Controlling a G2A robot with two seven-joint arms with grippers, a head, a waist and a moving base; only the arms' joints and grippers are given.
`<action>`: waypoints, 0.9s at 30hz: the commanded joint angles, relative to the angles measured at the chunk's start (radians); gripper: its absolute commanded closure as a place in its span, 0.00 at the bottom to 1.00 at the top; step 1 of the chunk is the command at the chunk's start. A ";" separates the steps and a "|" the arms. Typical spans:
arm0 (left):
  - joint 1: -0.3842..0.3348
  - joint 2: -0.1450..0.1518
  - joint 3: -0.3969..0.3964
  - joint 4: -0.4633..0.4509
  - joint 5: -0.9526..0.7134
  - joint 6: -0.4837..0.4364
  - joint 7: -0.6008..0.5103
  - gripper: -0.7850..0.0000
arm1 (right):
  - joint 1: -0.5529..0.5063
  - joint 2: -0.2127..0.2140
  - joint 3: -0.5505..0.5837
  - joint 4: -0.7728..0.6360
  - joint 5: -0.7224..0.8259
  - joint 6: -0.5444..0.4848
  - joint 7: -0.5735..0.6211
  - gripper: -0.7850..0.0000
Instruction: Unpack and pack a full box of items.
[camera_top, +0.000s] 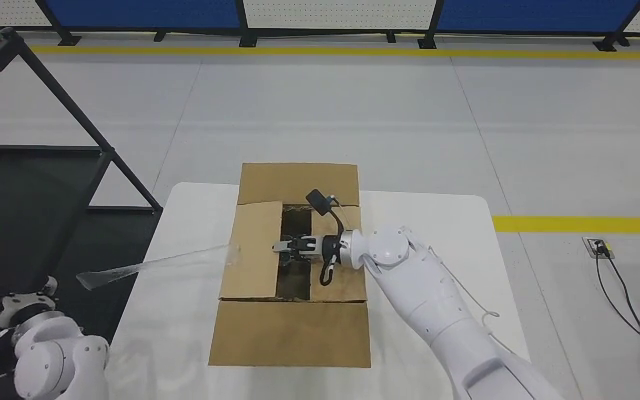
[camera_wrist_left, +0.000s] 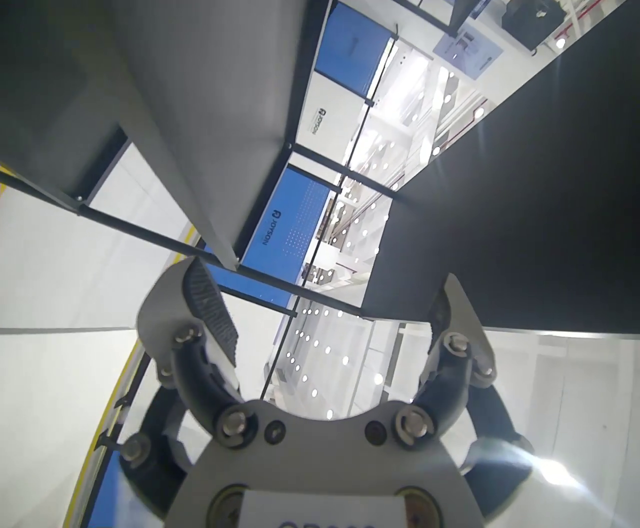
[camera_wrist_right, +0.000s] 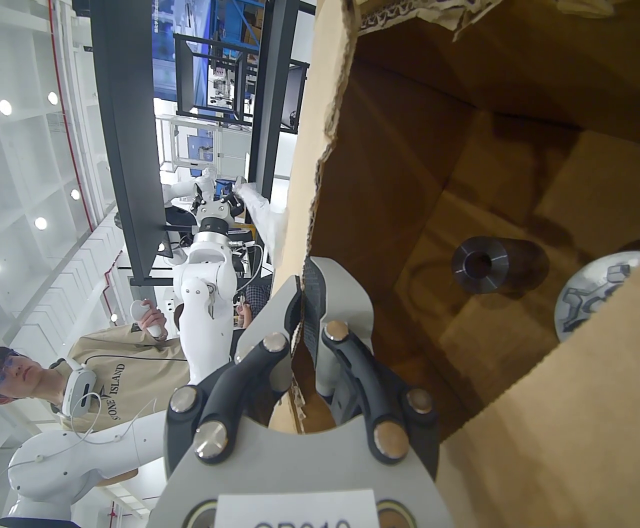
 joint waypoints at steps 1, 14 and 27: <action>-0.002 -0.001 -0.003 0.002 0.006 -0.005 0.001 0.00 | 0.000 0.000 0.000 0.000 -0.001 0.001 0.000 1.00; 0.070 -0.005 0.046 -0.093 0.068 -0.057 -0.319 0.00 | 0.005 -0.003 0.001 0.010 0.002 -0.002 0.001 1.00; 0.229 0.027 0.011 -0.277 0.156 -0.045 -1.001 0.00 | 0.005 0.026 0.028 -0.039 -0.061 -0.060 -0.021 0.00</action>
